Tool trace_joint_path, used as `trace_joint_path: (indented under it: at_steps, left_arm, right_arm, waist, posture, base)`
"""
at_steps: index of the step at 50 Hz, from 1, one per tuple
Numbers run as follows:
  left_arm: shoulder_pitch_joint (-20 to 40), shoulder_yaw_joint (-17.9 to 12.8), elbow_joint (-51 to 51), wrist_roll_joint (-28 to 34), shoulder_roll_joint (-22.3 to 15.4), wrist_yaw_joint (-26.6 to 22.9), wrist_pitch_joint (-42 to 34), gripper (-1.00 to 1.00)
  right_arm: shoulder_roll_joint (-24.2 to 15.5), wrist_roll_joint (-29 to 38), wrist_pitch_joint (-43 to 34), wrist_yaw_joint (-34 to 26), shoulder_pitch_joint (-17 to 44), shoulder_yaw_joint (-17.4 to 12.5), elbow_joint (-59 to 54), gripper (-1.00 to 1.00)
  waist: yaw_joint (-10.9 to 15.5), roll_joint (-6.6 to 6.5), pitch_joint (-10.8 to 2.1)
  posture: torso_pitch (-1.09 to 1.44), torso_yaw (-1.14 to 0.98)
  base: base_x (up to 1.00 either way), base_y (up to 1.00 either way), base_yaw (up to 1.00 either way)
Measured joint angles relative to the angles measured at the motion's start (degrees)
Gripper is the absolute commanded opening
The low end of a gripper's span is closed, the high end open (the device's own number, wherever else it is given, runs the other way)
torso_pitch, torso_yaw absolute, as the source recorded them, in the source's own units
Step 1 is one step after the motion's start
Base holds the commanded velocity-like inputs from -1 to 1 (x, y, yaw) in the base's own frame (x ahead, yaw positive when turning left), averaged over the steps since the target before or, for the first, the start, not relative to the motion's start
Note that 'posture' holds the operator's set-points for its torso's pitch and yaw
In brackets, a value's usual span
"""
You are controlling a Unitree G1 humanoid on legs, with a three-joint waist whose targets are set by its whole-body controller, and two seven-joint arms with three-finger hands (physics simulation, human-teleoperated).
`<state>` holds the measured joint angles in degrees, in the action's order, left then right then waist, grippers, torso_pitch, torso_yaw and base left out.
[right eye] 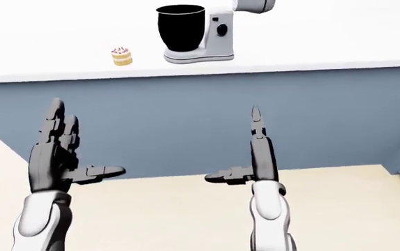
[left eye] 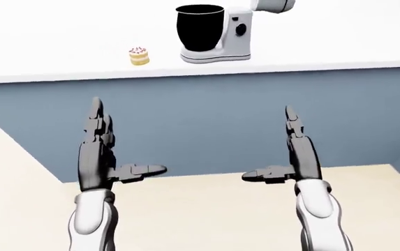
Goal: Place the cake in the stand mixer bowl.
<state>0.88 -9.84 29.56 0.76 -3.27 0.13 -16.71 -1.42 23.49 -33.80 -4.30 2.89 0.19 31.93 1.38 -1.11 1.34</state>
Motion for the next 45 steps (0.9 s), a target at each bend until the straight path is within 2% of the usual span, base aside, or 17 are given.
trace_joint_path:
  at_steps: [3,5,6,9,11,15,17,18,19,22,26,33,45]
  left_arm:
    - [0.24,0.08,0.74,0.03,-0.06,0.05,0.64,1.00]
    - [0.48,0.25,1.10,0.02,-0.08,0.00,1.01,1.00]
    - [0.41,0.70,0.92,0.01,0.41,-0.08,1.19,1.00]
    - [-0.16,1.66,-0.10,-0.11,0.50,-0.54,0.74,1.00]
    - [-0.45,0.99,-0.13,-0.04,0.39,-0.50,0.60,1.00]
    - [0.26,0.77,0.80,0.17,0.31,-0.28,1.34,1.00]
    - [0.36,1.30,0.97,0.15,0.38,-0.46,1.84,1.00]
    - [0.38,1.34,0.79,0.14,0.21,-0.55,1.94,1.00]
    - [0.23,1.20,0.41,0.15,0.16,-0.61,1.90,1.00]
    - [-0.29,0.61,-0.37,0.24,0.21,-0.46,1.20,1.00]
    - [-0.31,0.49,-0.16,0.30,0.25,-0.29,0.71,1.00]
    - [0.03,0.76,0.29,0.21,0.21,-0.50,1.41,1.00]
    - [-0.15,0.64,0.26,0.20,0.25,-0.48,1.27,1.00]
  right_arm:
    - [-0.02,0.17,0.64,0.13,0.27,-0.24,0.97,1.00]
    - [-0.08,0.26,1.00,0.22,0.32,-0.36,1.42,1.00]
    - [-0.43,0.32,1.10,0.27,0.24,-0.72,1.13,1.00]
    - [-0.28,0.60,0.63,0.60,-0.56,-1.46,0.41,1.00]
    - [-0.14,0.57,0.64,0.73,-0.28,-1.10,0.11,1.00]
    - [0.01,0.36,1.20,1.03,-0.82,-0.92,1.08,1.00]
    - [-0.13,0.40,1.42,1.31,-1.11,-1.28,1.43,1.00]
    - [0.04,0.48,1.56,1.44,-1.12,-1.29,1.37,1.00]
    - [0.16,0.51,1.61,1.48,-1.35,-1.06,1.11,1.00]
    - [0.16,0.46,1.46,1.19,-1.70,-0.56,1.03,1.00]
    - [-0.03,0.58,2.09,1.08,-1.30,-0.84,1.92,1.00]
    - [-0.03,0.83,2.35,1.06,-1.24,-1.00,1.64,1.00]
    - [-0.01,1.07,2.13,0.84,-1.32,-0.88,1.98,1.00]
  waist:
    - [-0.30,2.59,0.55]
    - [-0.78,5.09,0.20]
    - [-1.36,4.61,0.22]
    - [-1.32,4.99,0.15]
    - [-1.07,4.13,-0.03]
    - [-2.03,1.17,0.81]
    - [-2.68,-1.01,0.58]
    - [-2.66,-1.38,0.38]
    - [-2.46,-0.81,0.64]
    - [-1.85,0.53,0.33]
    - [-1.24,1.31,-0.21]
    - [-0.98,1.23,-0.79]
    - [-1.15,0.63,-0.20]
  posture:
    - [0.00,0.00]
    - [0.00,0.00]
    - [0.00,0.00]
    - [0.00,0.00]
    - [0.00,0.00]
    - [0.00,0.00]
    - [0.00,0.00]
    - [0.00,0.00]
    - [0.00,0.00]
    - [0.00,0.00]
    - [0.00,0.00]
    - [0.00,0.00]
    - [0.00,0.00]
  base:
    - [0.00,0.00,0.49]
    - [0.00,0.00,0.49]
    - [0.00,0.00,0.49]
    - [0.00,0.00,0.43]
    - [0.00,0.13,0.00]
    - [0.00,0.00,0.00]
    - [0.00,0.00,0.00]
    - [0.00,0.00,0.00]
    - [0.00,0.00,0.00]
    - [0.00,0.00,0.00]
    - [0.00,0.00,0.00]
    - [0.00,0.00,0.00]
    - [0.05,0.00,0.00]
